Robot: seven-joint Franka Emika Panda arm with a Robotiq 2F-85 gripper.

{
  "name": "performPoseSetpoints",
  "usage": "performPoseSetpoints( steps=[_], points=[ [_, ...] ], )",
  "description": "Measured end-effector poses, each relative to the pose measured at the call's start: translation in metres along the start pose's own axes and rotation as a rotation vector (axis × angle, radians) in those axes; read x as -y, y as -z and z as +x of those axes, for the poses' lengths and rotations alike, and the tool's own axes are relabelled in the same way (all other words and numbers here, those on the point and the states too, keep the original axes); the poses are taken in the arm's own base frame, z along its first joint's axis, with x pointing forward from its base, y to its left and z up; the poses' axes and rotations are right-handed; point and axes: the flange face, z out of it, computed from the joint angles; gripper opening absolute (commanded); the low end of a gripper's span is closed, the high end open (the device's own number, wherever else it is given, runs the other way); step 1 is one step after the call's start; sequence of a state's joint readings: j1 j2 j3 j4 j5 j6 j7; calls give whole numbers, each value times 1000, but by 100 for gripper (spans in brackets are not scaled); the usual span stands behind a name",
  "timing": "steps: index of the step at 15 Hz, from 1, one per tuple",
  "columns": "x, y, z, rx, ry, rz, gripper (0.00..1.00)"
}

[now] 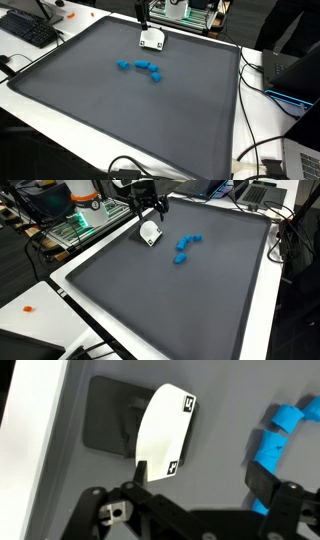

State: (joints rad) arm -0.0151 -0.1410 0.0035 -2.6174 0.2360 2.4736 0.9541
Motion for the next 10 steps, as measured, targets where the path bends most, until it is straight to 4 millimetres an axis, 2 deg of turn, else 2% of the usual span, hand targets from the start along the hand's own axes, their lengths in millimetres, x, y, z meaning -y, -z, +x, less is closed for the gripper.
performPoseSetpoints(
  steps=[5,10],
  points=[
    [19,46,-5,-99,259,-34,100],
    [46,70,-14,-172,526,-45,100]
  ],
)
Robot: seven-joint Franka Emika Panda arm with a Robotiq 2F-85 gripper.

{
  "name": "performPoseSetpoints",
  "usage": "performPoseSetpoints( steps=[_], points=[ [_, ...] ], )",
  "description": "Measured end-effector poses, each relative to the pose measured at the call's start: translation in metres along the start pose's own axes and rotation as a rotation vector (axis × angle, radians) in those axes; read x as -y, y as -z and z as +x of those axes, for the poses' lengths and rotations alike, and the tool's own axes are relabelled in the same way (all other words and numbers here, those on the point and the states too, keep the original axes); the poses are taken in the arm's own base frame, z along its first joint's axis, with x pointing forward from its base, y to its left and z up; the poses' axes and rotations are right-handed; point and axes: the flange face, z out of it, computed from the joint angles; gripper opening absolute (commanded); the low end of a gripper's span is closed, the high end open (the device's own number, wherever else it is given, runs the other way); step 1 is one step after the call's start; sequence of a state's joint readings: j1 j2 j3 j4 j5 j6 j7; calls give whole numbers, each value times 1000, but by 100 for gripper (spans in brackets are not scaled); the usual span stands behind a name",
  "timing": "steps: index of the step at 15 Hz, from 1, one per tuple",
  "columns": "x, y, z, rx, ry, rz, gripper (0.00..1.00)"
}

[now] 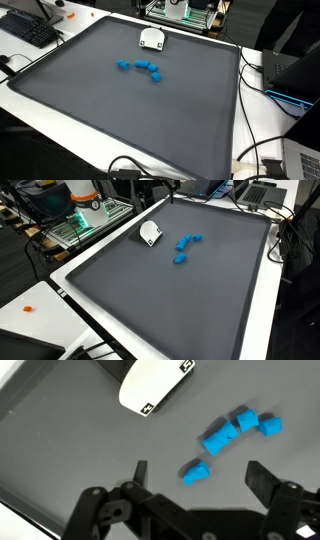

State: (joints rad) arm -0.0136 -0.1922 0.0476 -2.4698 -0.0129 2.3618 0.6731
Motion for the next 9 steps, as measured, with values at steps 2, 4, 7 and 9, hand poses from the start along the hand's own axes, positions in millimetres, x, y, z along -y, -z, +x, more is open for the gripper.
performPoseSetpoints(
  steps=[2,4,7,9],
  points=[
    [11,4,1,-15,108,3,100],
    [21,6,2,-24,219,8,100],
    [35,6,2,-31,387,14,100],
    [43,5,3,-34,497,17,100]
  ],
)
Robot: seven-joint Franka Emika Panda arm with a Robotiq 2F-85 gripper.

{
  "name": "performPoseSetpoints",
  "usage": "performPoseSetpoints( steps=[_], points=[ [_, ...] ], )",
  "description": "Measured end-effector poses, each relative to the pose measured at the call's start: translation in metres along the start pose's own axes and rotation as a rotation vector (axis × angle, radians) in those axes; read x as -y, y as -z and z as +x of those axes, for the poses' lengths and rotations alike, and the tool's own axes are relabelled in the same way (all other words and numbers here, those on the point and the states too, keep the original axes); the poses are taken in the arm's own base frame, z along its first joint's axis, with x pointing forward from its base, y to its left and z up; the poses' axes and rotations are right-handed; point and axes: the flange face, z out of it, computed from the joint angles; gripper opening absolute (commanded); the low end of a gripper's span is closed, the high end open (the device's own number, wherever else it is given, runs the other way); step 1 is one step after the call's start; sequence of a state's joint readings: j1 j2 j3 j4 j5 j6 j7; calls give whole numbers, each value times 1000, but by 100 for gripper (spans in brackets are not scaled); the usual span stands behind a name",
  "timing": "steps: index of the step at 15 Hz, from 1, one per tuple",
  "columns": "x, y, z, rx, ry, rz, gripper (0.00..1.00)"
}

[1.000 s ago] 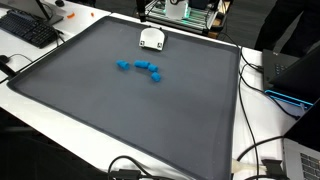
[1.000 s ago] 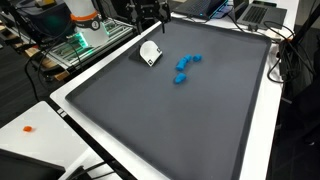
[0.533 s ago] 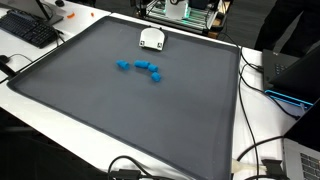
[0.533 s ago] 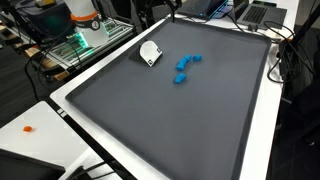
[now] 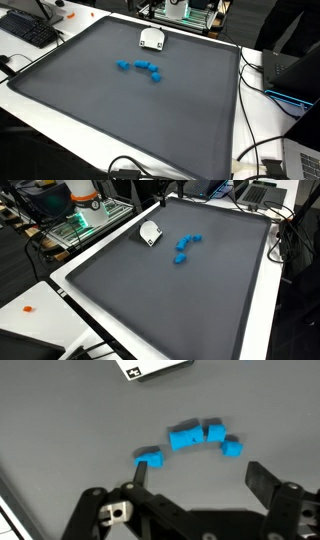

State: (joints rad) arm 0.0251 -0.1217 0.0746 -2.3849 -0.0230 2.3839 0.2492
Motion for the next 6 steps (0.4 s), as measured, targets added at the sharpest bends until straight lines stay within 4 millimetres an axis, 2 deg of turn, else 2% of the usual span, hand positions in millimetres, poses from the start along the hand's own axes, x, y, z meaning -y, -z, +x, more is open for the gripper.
performPoseSetpoints(
  steps=[3,6],
  points=[
    [7,-4,4,-5,110,5,100],
    [9,-6,7,-5,132,6,100]
  ],
)
